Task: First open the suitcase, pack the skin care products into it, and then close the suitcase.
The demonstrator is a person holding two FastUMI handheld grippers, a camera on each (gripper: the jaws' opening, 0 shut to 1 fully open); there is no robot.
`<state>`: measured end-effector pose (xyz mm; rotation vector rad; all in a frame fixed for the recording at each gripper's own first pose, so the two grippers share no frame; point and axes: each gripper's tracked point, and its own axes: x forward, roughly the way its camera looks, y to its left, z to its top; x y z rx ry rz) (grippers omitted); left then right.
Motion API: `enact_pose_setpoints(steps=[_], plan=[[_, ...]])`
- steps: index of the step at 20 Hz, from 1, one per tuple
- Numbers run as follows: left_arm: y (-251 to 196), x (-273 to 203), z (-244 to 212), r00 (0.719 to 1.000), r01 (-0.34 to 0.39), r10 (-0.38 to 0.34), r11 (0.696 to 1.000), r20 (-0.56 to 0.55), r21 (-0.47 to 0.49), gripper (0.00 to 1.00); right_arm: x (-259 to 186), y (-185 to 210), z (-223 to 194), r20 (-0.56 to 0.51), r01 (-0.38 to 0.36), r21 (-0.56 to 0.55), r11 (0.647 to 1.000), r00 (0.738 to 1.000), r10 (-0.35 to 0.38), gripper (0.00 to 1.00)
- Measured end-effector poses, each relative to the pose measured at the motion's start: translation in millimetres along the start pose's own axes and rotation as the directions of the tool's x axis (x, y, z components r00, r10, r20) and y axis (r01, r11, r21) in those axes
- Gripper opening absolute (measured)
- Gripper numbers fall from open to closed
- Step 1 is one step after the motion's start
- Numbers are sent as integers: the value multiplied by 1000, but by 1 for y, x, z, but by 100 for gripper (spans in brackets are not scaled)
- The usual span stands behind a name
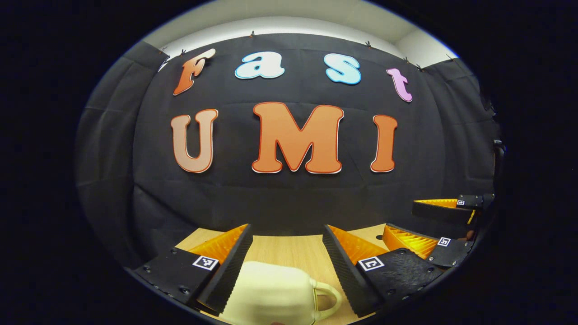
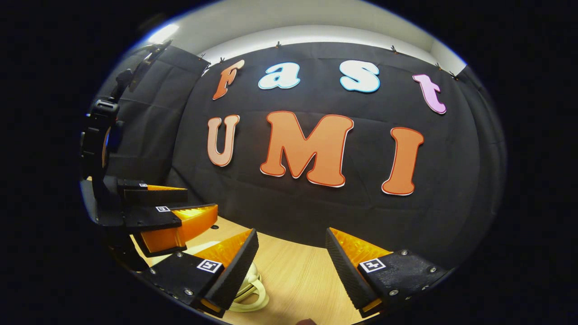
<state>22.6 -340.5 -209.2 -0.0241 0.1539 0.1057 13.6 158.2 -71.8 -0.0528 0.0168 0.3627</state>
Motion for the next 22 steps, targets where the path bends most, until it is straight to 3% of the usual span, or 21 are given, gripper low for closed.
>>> enact_pose_setpoints(steps=[17, 22], plan=[[10, 25, -19, 997, 64, -64, 998, -41, -1, 96, -5, -17, 4, 1, 127, -21, 992, 992, -127, 95], [2, 24, -10, 995, 94, -95, 995, 7, 36, 97, -8, -8, 8, 10, 112, -31, 993, 994, -112, 95]])
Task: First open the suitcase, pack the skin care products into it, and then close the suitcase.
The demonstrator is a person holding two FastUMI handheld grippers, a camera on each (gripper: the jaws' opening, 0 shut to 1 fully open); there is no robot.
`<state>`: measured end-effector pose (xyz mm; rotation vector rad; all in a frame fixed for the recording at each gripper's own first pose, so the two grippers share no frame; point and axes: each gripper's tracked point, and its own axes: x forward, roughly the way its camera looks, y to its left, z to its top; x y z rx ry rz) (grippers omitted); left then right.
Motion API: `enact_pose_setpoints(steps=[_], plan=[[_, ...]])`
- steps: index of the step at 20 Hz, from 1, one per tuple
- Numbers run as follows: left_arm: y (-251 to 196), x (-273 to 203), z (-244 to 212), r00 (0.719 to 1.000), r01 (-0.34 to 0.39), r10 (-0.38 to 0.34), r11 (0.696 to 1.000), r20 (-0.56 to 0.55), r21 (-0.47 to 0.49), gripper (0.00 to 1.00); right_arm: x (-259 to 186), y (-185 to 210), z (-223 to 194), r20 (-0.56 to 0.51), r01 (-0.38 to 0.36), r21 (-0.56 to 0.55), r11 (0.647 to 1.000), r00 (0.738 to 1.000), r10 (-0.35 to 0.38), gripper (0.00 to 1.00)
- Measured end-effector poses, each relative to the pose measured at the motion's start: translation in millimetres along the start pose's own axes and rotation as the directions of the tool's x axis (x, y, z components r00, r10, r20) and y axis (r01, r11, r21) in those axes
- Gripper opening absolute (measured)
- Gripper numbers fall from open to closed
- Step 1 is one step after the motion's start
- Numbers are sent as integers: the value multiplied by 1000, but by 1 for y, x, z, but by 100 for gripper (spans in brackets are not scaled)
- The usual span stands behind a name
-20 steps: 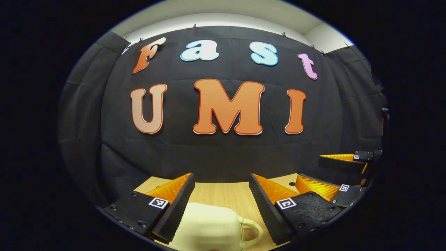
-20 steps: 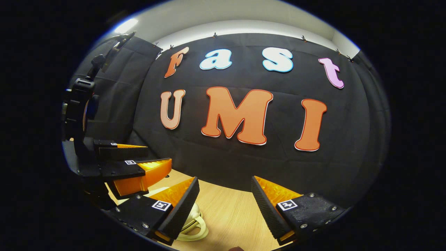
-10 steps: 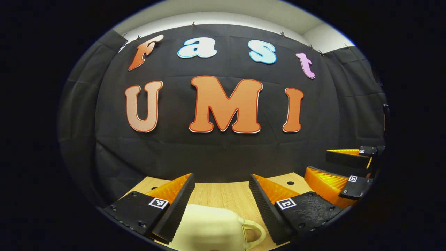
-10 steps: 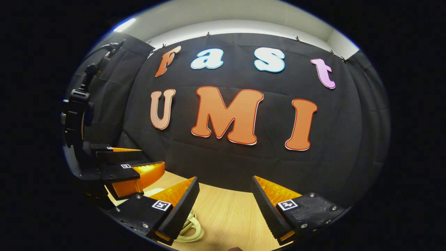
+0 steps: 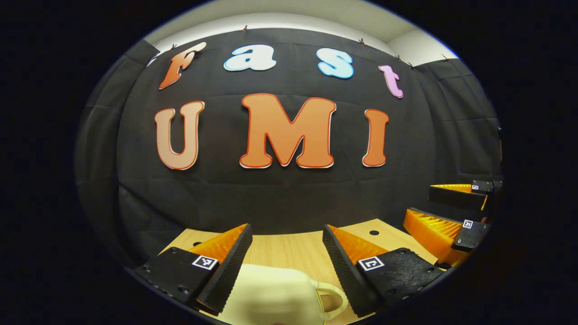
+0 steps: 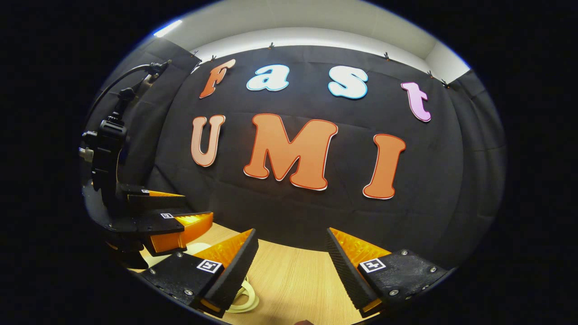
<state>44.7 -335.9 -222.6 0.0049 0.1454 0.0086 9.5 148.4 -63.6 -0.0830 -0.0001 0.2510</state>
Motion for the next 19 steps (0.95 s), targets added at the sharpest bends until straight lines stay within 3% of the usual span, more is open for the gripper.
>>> enact_pose_setpoints(steps=[4, 19], plan=[[-8, -3, 8, 999, 23, -25, 998, 32, 65, 96, -2, 0, 2, 9, 8, -19, 1000, 1000, -8, 95], [-18, -7, 6, 999, 39, -41, 998, 31, 56, 95, -6, -31, -1, 20, 102, -29, 994, 995, -102, 95]])
